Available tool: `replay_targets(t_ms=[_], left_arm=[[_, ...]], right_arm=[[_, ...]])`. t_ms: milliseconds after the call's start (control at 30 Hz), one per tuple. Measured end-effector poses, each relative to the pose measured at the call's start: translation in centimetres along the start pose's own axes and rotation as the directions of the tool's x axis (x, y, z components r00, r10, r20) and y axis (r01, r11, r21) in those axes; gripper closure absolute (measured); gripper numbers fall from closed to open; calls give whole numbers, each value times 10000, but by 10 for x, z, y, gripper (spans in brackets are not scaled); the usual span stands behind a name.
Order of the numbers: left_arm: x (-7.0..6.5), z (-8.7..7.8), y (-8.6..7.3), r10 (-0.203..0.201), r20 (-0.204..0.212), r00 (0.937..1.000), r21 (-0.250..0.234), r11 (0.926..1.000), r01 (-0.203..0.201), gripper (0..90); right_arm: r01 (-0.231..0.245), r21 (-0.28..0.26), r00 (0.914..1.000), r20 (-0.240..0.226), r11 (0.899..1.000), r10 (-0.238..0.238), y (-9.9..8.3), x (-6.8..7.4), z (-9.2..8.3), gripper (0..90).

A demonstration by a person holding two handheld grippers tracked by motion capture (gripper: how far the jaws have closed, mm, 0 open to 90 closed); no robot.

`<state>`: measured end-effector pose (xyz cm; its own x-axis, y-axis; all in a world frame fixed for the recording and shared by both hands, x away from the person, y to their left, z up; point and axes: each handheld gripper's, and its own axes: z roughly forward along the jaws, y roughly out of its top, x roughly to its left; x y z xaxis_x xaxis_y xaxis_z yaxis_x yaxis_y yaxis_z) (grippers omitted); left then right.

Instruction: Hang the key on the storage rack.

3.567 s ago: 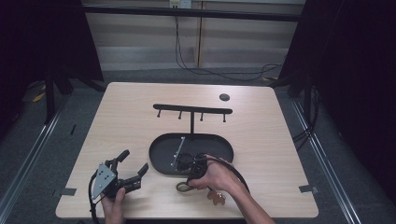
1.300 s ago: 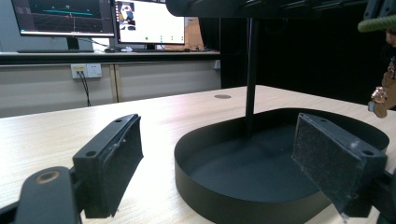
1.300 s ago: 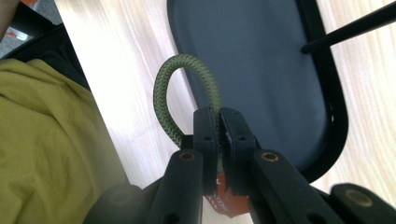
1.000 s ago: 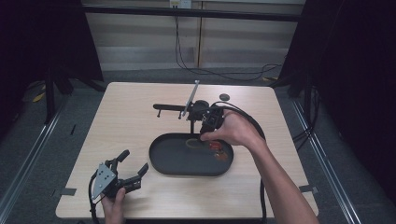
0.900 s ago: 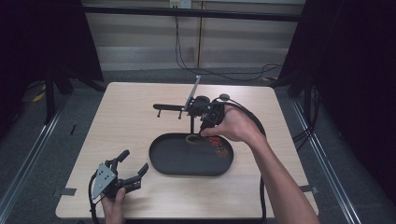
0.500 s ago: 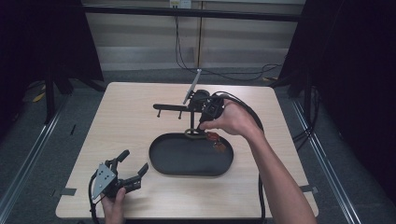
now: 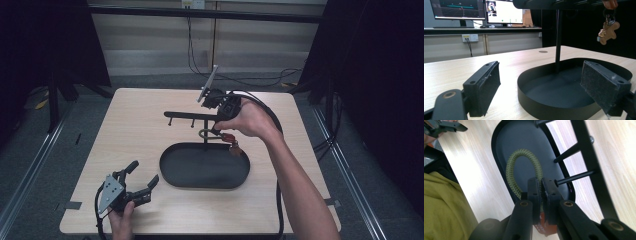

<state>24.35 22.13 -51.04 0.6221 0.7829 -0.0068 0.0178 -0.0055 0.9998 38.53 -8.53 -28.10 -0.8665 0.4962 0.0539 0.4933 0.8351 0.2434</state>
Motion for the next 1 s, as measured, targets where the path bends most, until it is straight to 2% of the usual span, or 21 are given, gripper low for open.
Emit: replay_targets(t_ms=[233, 467, 567, 767, 900, 1000], left_arm=[[0, 0, 0, -3, -2, 10000, -29, 10000, 3, 156], [0, 0, 0, -5, -8, 10000, -33, 10000, 5, 156], [0, 0, 0, 1, 20, 10000, -36, 10000, -1, 157], [0, 0, 0, -15, 48, 10000, -48, 10000, 15, 156], [0, 1, 0, -89, 50, 9999, -84, 9999, 89, 156], [0, 1, 0, -85, 48, 10000, -80, 9999, 85, 157]], right_arm=[[-57, -167, 9996, 283, 9998, 62, 0, -5, -12, 856], [-311, 102, 9976, 616, 9995, 304, 1, -15, -5, 856], [-291, -10, 9981, 539, 9996, 291, 2, -16, -3, 856], [-258, -10, 9957, 888, 9997, 258, 4, -19, 3, 853], [-317, -37, 9966, 759, 9995, 319, 4, -21, 3, 848], [-362, -183, 9980, 504, 9992, 371, 5, -22, 2, 812]])
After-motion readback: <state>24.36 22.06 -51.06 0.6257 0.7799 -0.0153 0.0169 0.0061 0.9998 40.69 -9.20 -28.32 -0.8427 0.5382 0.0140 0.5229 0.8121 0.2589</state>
